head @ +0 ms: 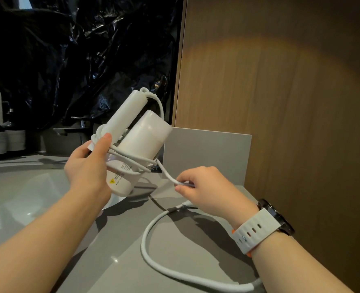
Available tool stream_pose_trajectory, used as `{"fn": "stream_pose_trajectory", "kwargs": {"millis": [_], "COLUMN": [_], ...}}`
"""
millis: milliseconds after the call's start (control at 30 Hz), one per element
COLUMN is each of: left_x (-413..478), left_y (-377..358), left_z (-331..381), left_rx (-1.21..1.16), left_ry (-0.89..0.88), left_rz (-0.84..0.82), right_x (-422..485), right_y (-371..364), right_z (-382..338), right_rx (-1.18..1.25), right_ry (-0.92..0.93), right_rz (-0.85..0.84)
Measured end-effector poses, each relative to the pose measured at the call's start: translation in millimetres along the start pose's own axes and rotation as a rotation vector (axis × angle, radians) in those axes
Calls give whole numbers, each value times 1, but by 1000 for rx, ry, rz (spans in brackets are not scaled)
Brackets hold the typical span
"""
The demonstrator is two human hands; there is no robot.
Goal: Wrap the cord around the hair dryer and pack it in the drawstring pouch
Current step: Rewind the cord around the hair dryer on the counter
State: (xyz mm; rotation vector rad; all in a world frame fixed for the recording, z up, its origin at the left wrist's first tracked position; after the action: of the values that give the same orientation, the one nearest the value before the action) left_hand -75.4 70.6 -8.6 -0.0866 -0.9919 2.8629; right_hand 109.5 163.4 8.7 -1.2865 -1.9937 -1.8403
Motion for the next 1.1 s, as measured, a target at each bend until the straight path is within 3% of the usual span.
{"fn": "stream_pose_trajectory", "kwargs": {"millis": [133, 233, 433, 600, 733, 967, 1100], "left_x": [0, -4, -22, -24, -20, -22, -20], "left_y": [1, -1, -4, -5, -2, -8, -12], "left_z": [1, 5, 9, 10, 12, 1, -9], "left_rx": [21, 63, 244, 331, 416, 654, 819], "left_ry": [-19, -150, -420, -553, -628, -806, -923], "left_rz": [10, 3, -103, -89, -55, -150, -277], "right_x": [-1, -2, -5, -6, -7, -13, -17], "right_y": [6, 11, -1, -1, 6, 0, -1], "right_z": [0, 3, 0, 4, 5, -9, -15], "right_rx": [-16, -29, -81, 18, 71, -15, -136], "right_ry": [23, 21, 9, -50, -57, 128, 289], "right_rz": [25, 67, -41, -127, -92, -97, -15]}}
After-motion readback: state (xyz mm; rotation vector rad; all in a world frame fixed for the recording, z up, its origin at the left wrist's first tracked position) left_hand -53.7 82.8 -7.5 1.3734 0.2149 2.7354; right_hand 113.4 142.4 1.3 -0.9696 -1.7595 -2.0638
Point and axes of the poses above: each hand's wrist, its own x-axis towards the middle knuckle, its own y-axis out of the back of the hand, z = x × y, the point moved 3 cm from there along x, towards the middle knuckle, and after that the axes turned 15 degrees about z, right-handed, at the moved point
